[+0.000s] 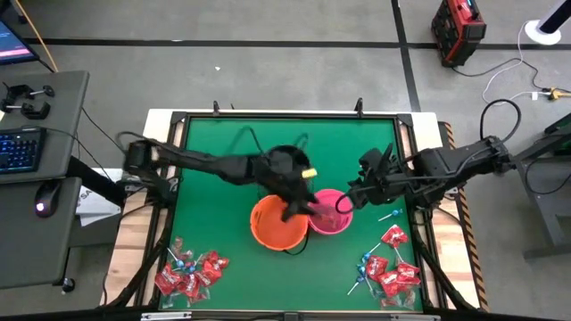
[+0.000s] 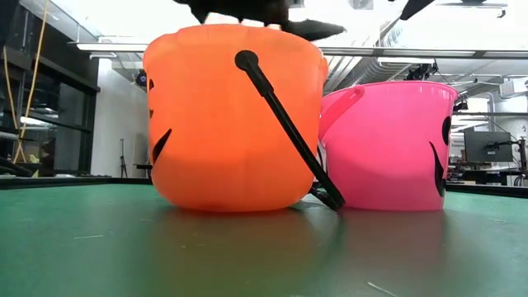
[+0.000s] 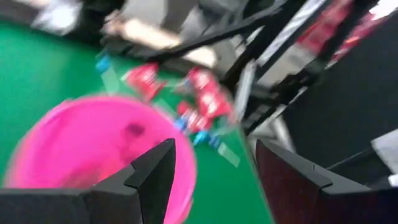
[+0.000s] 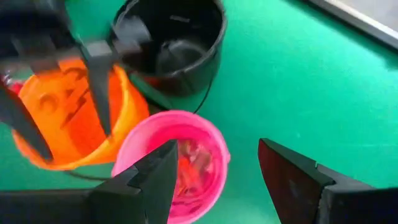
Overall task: Sort candy by brand, put in halloween buckets
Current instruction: Put the orange gummy into the pink bucket
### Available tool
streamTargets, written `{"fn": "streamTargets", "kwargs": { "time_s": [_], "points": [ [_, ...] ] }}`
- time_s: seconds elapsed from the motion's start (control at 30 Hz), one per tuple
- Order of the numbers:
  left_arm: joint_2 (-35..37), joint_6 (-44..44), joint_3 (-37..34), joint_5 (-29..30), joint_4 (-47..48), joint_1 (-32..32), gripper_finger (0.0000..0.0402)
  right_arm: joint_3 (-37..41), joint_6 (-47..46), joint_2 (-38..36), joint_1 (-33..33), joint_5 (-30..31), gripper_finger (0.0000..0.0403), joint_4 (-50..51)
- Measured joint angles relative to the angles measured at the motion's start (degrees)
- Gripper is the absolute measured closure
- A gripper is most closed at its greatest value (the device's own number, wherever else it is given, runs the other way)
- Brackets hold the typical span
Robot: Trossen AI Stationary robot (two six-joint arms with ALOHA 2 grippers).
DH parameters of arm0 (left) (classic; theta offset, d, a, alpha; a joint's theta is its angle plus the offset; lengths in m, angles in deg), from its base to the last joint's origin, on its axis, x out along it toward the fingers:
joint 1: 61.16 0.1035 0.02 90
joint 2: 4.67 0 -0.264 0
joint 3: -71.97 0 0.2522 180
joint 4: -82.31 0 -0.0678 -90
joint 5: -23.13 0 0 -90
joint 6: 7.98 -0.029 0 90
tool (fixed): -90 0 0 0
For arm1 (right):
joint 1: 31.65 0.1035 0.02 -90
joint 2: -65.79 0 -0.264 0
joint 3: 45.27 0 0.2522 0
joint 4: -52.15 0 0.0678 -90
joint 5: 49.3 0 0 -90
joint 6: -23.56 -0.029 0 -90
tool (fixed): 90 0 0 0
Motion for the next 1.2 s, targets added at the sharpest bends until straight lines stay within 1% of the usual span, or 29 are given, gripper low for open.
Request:
{"fn": "streamTargets", "kwargs": {
  "time_s": [0.07, 0.1, 0.17, 0.2, 0.27, 0.3, 0.33, 0.37, 0.43, 0.5, 0.57, 0.67, 0.73, 0.83, 0.97, 1.1, 1.2],
  "points": [
    [4.74, -0.57, 0.0, 1.93, 14.36, 0.65, 0.0188, 0.0, 0.06, -0.01, -0.1, 0.42, 0.0188, 0.62],
    [7.27, -0.67, -0.09, 4.12, 21.45, 0.44, 0.0188, 0.0, 0.09, 0.0, -0.43, 0.46, 0.0188, 1.14],
    [12.29, 1.31, -1.78, 10.99, 32.58, -1.74, 0.0188, 0.02, 0.06, 0.0, -0.84, 0.46, 0.0188, 1.41],
    [14.98, 3.98, -3.28, 15.1, 36.28, -3.45, 0.0188, 0.02, 0.07, 0.0, -1.02, 0.46, 0.0188, 1.41],
    [20.12, 12.97, -7.3, 22.54, 41.39, -7.45, 0.0188, 0.02, 0.17, 0.0, -1.34, 0.71, 0.0188, 1.42],
    [22.62, 18.68, -9.76, 24.7, 43.3, -9.87, 0.0188, 0.02, 0.59, 0.0, -1.55, 0.97, 0.0188, 1.4],
    [24.79, 24.64, -12.23, 25.35, 44.94, -12.12, 0.0188, 0.02, 1.07, 0.0, -1.73, 1.19, 0.0188, 1.35],
    [26.68, 30.85, -14.55, 24.96, 46.24, -14.51, 0.0188, 0.02, 1.47, 0.0, -1.97, 1.52, 0.0188, 1.22],
    [29.59, 41.82, -18.82, 21.16, 48.94, -19.24, 0.0188, 0.02, 1.61, 0.0, -2.5, 2.0, 0.0188, 1.18],
    [31.23, 50.41, -22.5, 14.78, 51.64, -23.88, 0.0188, 0.02, 1.94, 0.0, -3.43, 2.15, 0.0188, 1.07],
    [31.43, 55.54, -25.92, 8.51, 54.2, -27.82, 0.0188, 0.02, 3.11, 0.0, -4.35, 2.17, 0.0188, 0.74],
    [30.69, 56.98, -30.48, 0.9, 56.85, -31.25, 0.0188, 0.02, 5.02, 0.0, -5.72, 2.21, 0.0188, -0.3],
    [30.0, 57.41, -33.0, -1.43, 58.68, -32.67, 0.0188, 0.02, 5.73, 0.0, -6.32, 2.22, 0.0188, -0.92],
    [29.51, 57.84, -36.23, -1.97, 59.82, -34.12, 0.0188, 0.02, 6.4, 0.0, -6.82, 2.24, 0.0188, -1.17],
    [29.08, 58.38, -39.32, -3.08, 57.61, -35.07, 0.0188, 0.04, 6.53, 0.0, -6.82, 2.26, 0.0188, -1.25],
    [28.97, 58.38, -40.02, -2.74, 54.76, -35.26, 0.0188, 0.04, 6.53, 0.0, -6.82, 2.25, 0.0188, -1.27],
    [28.87, 58.13, -40.0, -1.66, 55.31, -35.38, 0.0188, 0.04, 6.38, 0.0, -6.82, 2.25, 0.0188, -1.34]
  ]
}}
